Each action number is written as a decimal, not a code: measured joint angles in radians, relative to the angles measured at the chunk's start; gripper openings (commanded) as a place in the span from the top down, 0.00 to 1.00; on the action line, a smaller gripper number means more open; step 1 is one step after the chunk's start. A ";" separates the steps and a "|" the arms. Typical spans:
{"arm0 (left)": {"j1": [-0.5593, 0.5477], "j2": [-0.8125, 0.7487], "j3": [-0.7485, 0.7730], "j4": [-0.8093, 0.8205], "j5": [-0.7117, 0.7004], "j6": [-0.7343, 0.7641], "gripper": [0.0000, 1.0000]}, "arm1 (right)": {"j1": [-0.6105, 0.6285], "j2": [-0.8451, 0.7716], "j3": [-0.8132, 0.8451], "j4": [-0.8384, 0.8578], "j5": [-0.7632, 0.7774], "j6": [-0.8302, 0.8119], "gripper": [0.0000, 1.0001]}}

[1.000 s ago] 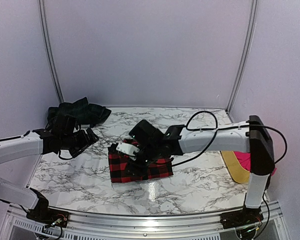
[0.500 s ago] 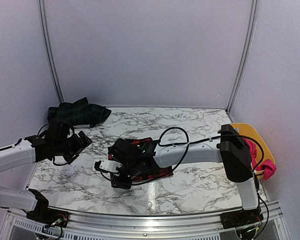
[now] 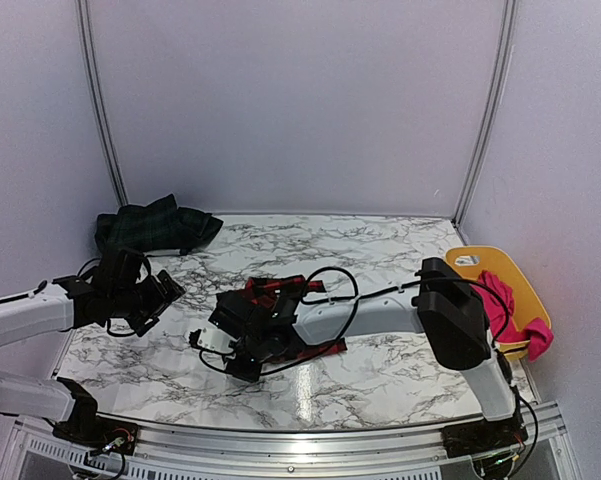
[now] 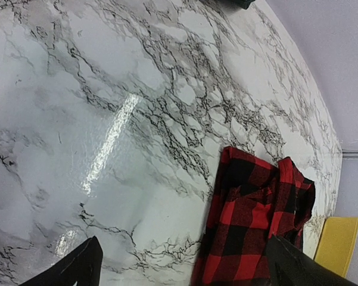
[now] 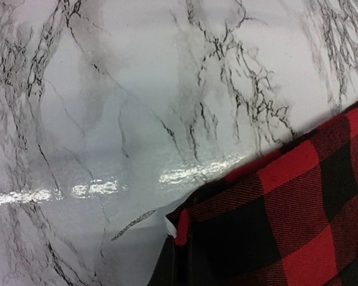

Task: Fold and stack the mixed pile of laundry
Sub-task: Pick up the square-folded T-shirt from the center of the board, then pass from the right arm to the left

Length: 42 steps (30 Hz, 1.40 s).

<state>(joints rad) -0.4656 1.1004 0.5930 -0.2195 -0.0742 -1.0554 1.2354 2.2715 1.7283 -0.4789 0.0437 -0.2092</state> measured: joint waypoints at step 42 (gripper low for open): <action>-0.134 0.690 0.105 0.777 0.382 -0.260 0.64 | -0.189 -0.160 -0.069 0.193 -0.341 0.118 0.99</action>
<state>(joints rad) -0.5991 1.7908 0.6983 0.5575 0.3080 -1.3155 1.0462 2.1113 1.6592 -0.2859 -0.2977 -0.0910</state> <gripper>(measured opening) 0.601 0.002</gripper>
